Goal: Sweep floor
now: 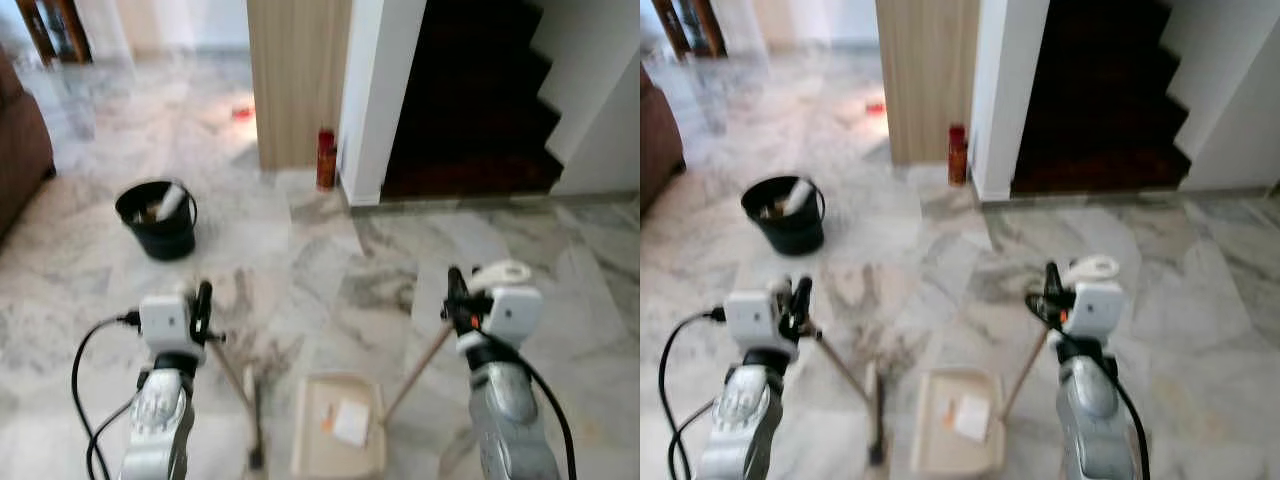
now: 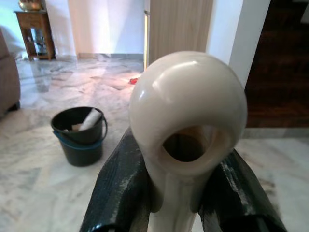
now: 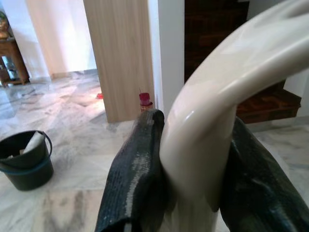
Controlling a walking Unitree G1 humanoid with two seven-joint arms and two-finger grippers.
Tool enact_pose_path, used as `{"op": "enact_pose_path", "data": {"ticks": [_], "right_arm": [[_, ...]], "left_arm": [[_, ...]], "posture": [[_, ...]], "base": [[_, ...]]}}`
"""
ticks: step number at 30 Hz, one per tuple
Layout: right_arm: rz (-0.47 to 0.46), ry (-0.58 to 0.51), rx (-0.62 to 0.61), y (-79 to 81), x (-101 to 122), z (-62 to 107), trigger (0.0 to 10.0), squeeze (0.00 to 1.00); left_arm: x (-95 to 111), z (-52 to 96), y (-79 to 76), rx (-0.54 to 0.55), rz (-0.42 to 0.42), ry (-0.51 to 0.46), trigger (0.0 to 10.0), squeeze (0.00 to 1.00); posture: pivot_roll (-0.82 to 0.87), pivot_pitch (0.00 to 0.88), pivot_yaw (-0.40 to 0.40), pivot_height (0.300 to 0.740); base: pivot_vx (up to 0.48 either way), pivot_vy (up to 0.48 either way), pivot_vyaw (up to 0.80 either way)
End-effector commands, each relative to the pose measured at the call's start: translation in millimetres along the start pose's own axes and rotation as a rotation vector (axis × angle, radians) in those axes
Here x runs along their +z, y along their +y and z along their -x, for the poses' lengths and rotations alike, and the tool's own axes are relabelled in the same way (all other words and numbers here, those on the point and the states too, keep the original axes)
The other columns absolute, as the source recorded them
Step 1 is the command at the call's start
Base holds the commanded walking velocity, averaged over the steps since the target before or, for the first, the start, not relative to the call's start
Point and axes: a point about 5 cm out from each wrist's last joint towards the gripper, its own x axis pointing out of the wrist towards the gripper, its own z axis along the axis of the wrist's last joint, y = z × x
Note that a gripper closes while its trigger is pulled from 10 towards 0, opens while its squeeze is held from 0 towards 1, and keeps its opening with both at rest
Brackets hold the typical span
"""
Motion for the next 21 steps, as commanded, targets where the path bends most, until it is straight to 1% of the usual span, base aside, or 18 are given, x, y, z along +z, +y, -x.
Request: {"op": "enact_pose_path", "data": {"ticks": [1, 6, 13, 16, 21], "right_arm": [[-0.015, -0.053, -0.009, -2.6, 13.1, -3.4, 10.0, 0.0], [-0.025, -0.068, -0.007, -1.5, 18.4, -5.2, 10.0, 0.0], [-0.048, -0.111, 0.009, 2.7, 32.2, -10.8, 10.0, 0.0], [-0.087, -0.135, 0.011, 5.6, 39.8, -13.8, 10.0, 0.0], [-0.088, -0.146, 0.019, 8.0, 44.2, -14.9, 10.0, 0.0]], "left_arm": [[9.6, -3.2, -4.8, -0.012, 0.002, -0.047, 10.0, 0.0], [9.7, -3.4, -4.8, -0.012, 0.003, -0.047, 10.0, 0.0], [9.6, -4.2, -5.0, -0.01, 0.001, -0.05, 10.0, 0.0], [10.1, -5.1, -4.9, -0.009, 0.0, -0.052, 10.0, 0.0], [10.1, -4.8, -4.4, -0.008, 0.0, -0.053, 10.0, 0.0]], "posture": [[0.02, 0.0, 0.0, 0.74], [0.02, 0.0, 0.0, 0.74], [0.01, 0.0, 0.002, 0.74], [0.01, 0.0, 0.003, 0.74], [0.01, 0.0, 0.004, 0.74]], "base": [[0.0, 0.36, 0.0], [0.0, 0.355, 0.0], [0.0, 0.356, 0.0], [0.0, 0.35, 0.0], [0.0, 0.35, 0.0]]}}
